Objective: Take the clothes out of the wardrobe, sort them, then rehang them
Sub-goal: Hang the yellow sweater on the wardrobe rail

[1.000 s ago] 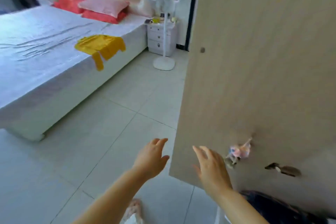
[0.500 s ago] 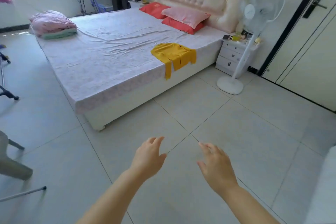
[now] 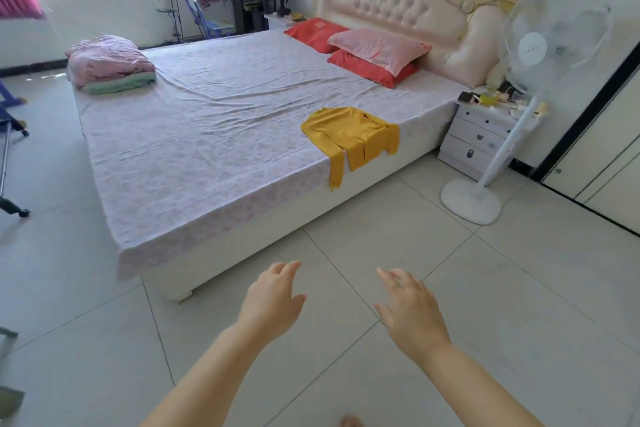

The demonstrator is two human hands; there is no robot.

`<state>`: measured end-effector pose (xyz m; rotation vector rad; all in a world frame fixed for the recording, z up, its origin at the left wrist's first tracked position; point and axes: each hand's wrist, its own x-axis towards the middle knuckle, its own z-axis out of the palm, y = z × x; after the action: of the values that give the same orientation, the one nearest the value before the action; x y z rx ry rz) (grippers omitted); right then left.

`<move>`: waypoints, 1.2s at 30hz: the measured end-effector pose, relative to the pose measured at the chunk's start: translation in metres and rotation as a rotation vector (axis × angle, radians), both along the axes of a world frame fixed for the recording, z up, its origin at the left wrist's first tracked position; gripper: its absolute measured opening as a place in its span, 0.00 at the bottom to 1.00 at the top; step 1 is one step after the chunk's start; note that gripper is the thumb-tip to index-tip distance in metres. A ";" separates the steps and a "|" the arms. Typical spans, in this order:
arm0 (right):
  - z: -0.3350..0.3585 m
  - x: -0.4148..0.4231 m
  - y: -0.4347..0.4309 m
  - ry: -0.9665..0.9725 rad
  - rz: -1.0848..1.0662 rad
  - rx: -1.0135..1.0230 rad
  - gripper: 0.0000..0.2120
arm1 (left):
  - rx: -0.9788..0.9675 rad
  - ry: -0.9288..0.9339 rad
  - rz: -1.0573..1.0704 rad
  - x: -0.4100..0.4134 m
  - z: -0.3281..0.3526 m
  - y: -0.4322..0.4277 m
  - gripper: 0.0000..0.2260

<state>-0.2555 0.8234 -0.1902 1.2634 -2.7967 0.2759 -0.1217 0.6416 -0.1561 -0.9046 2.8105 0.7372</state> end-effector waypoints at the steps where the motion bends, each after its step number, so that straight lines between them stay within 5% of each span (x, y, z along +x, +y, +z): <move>1: 0.003 -0.020 -0.013 -0.021 0.006 0.004 0.31 | -0.002 -0.006 0.009 -0.018 0.002 -0.011 0.25; 24: 0.026 -0.414 -0.339 -0.200 -0.002 0.055 0.26 | 0.014 -0.041 -0.012 -0.412 0.005 -0.339 0.25; 36: 0.000 -0.626 -0.441 -0.284 0.099 0.154 0.27 | 0.036 -0.094 0.111 -0.606 -0.020 -0.425 0.26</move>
<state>-0.8812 0.3824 -0.1901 1.5093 -3.0468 0.2686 -0.7274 0.2163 -0.1763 -1.0672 2.6752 0.7368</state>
